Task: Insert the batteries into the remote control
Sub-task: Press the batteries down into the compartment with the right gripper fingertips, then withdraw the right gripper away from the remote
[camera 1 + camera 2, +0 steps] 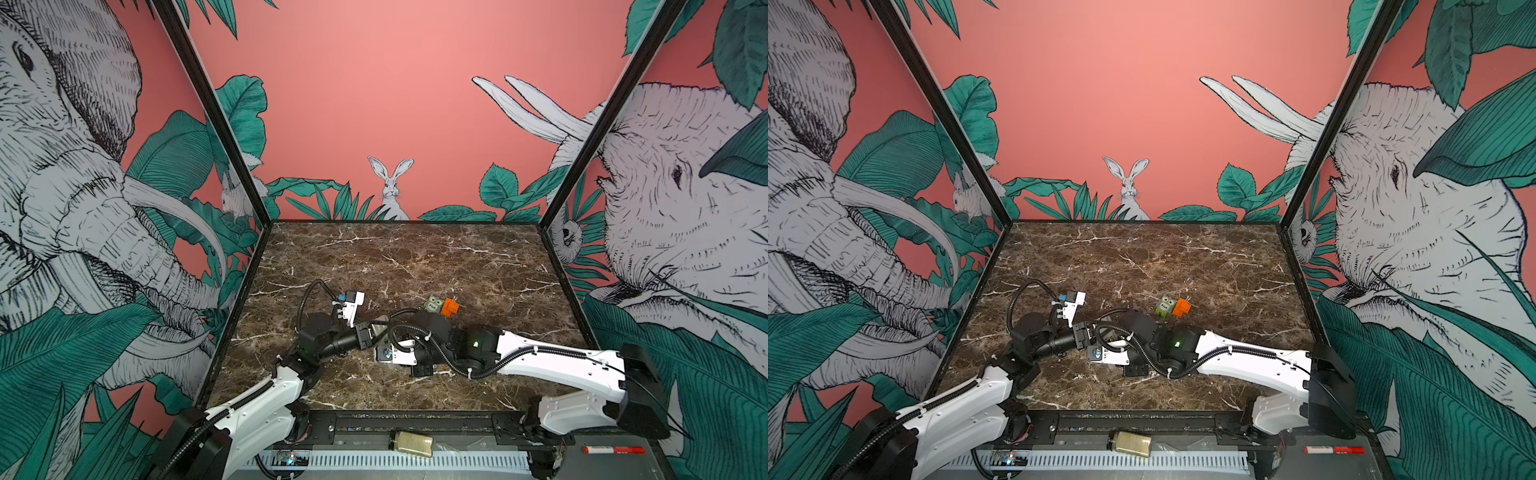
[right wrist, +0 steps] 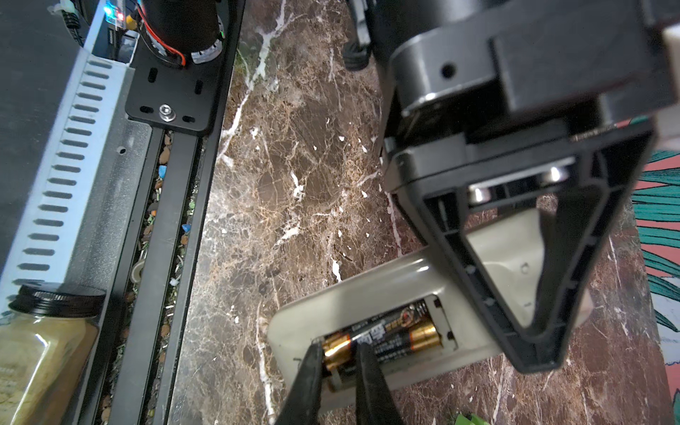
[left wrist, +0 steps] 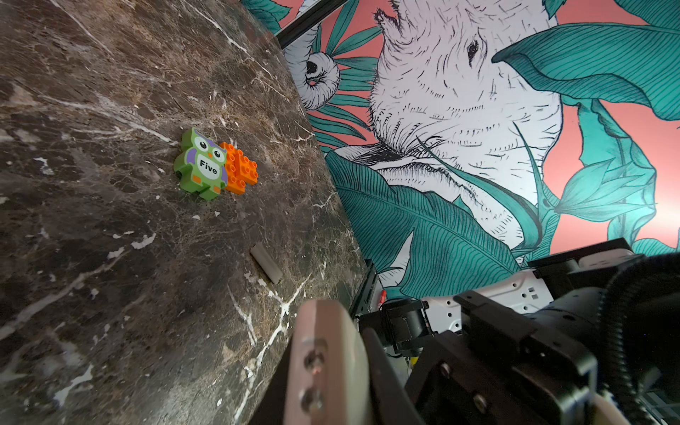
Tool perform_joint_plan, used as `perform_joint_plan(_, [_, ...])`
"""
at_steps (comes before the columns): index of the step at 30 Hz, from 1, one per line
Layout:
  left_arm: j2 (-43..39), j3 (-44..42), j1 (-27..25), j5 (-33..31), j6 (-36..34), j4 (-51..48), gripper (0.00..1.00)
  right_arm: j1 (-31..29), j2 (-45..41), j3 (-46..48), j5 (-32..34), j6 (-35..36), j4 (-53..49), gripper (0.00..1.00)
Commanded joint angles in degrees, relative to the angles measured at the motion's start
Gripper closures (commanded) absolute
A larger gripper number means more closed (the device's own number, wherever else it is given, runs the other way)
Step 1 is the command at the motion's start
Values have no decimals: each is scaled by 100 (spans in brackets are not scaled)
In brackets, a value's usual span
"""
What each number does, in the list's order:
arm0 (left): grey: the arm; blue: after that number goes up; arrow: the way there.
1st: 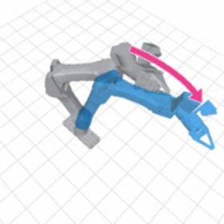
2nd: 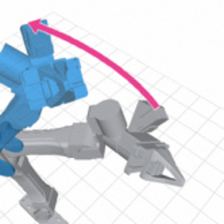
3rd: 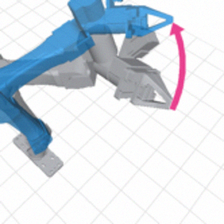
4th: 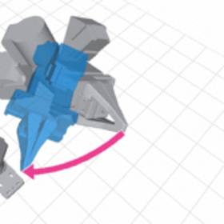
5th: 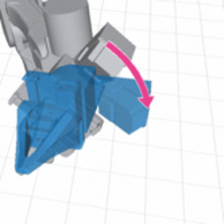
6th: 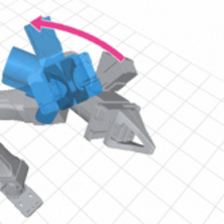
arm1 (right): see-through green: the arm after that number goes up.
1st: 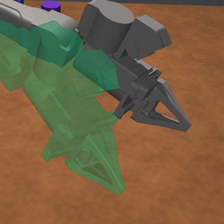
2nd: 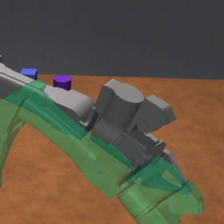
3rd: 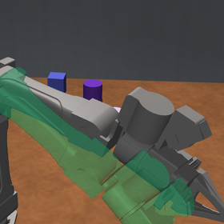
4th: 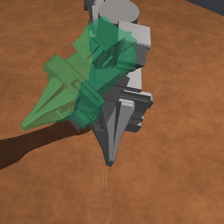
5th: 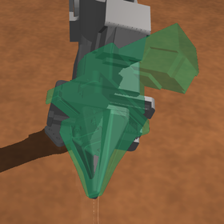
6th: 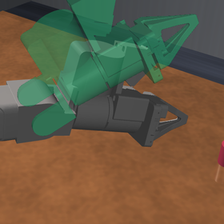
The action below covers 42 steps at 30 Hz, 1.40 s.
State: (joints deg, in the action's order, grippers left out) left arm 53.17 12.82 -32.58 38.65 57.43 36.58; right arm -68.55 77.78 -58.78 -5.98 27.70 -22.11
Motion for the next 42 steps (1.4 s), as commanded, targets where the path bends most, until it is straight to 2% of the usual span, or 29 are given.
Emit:
perform_joint_plan(1, [-113, 82, -39, 239, 108, 354, 100, -18, 125, -167, 162, 16, 224, 84])
perform_joint_plan(33, [-124, 111, -66, 349, 112, 368, 100, -18, 606, -511, 614, -94, 22, 89])
perform_joint_plan(38, [-129, 116, -73, 295, 104, 328, 100, -18, 499, -488, 608, -141, 86, 88])
perform_joint_plan(42, [-149, 107, -73, 192, 70, 240, 100, -18, 338, -490, 583, -269, 98, 83])
